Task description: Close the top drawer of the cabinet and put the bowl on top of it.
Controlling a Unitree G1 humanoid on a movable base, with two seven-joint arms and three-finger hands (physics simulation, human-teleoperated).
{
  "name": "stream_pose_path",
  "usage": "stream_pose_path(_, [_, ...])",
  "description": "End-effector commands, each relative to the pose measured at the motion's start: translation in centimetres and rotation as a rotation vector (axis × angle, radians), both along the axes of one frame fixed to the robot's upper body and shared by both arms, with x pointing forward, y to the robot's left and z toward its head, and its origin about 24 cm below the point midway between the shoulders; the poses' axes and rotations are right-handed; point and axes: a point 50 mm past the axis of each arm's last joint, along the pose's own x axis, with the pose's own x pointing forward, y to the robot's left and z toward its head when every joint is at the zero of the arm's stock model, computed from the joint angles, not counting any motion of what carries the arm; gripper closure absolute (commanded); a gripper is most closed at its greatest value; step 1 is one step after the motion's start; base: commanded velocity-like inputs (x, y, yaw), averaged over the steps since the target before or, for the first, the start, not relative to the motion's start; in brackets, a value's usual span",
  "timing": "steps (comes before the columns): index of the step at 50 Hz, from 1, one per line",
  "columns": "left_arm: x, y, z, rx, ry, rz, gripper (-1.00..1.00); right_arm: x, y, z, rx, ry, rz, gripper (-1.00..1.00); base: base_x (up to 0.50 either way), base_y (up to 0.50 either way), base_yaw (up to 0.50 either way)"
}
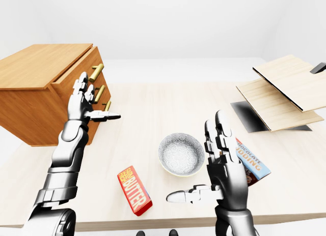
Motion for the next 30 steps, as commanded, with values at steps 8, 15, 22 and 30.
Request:
stream_pose_path(8, [1.0,0.7,-1.4,-0.008,0.082,0.022,-1.0,0.0,0.1,-0.1,0.0,0.001,0.002,-1.0,0.0,0.0,0.0])
stream_pose_path(15, [1.0,1.1,-1.0,-0.007,0.07,0.031,-1.0,0.0,0.1,-0.1,-0.002,0.002,0.005,-1.0,0.0,0.0,0.0])
stream_pose_path(22, [1.1,1.9,-1.0,-0.012,0.077,0.05,-1.0,0.0,0.2,-0.2,-0.003,0.003,0.007,-1.0,0.0,0.0,0.0])
stream_pose_path(30, [1.1,2.6,-0.5,-0.02,0.061,0.07,-1.0,-0.1,0.3,-0.2,-0.004,0.004,0.01,-1.0,0.0,0.0,0.0])
